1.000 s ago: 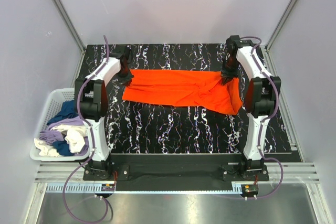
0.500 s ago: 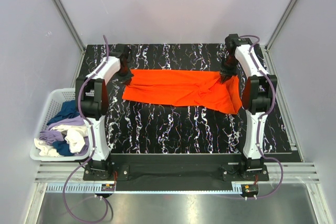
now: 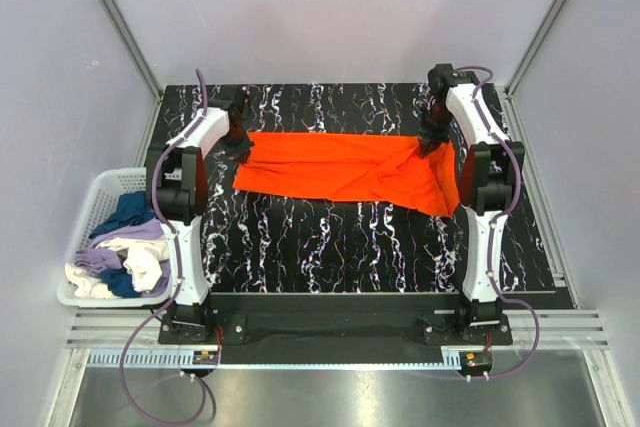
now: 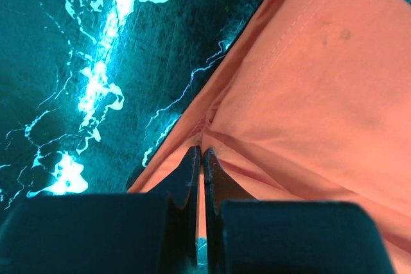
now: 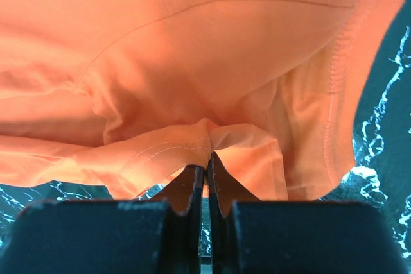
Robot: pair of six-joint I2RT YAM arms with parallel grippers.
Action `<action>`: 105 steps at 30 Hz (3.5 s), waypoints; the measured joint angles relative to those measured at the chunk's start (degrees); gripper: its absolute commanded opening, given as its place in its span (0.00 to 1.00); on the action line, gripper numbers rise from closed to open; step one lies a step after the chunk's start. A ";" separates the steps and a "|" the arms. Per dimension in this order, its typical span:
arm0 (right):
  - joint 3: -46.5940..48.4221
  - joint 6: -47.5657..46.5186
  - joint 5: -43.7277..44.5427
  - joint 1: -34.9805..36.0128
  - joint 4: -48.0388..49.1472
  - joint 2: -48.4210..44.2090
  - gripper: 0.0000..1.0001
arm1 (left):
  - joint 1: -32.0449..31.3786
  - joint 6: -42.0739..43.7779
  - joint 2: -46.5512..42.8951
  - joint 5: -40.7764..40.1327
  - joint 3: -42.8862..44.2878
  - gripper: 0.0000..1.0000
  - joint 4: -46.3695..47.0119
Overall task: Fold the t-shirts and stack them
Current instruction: Fold the tshirt
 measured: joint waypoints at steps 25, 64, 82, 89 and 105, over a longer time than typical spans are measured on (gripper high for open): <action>4.66 1.92 -6.54 -1.05 0.15 3.80 0.00 | 0.39 -1.29 1.01 0.17 1.42 0.00 -0.04; 23.17 3.76 -11.65 0.66 -0.50 14.01 0.00 | 0.90 -1.55 1.01 0.17 0.52 0.00 0.24; 23.69 3.82 -11.74 0.66 -1.25 16.13 0.00 | 1.03 -2.60 -2.97 0.13 -2.91 0.00 0.35; 23.63 3.82 -10.95 0.66 -1.42 13.42 0.00 | 1.11 -3.67 -6.95 -0.15 -3.43 0.00 0.68; 24.94 4.46 -12.35 0.42 1.86 16.31 0.32 | 2.67 -3.61 -2.01 -0.57 -1.25 0.53 1.31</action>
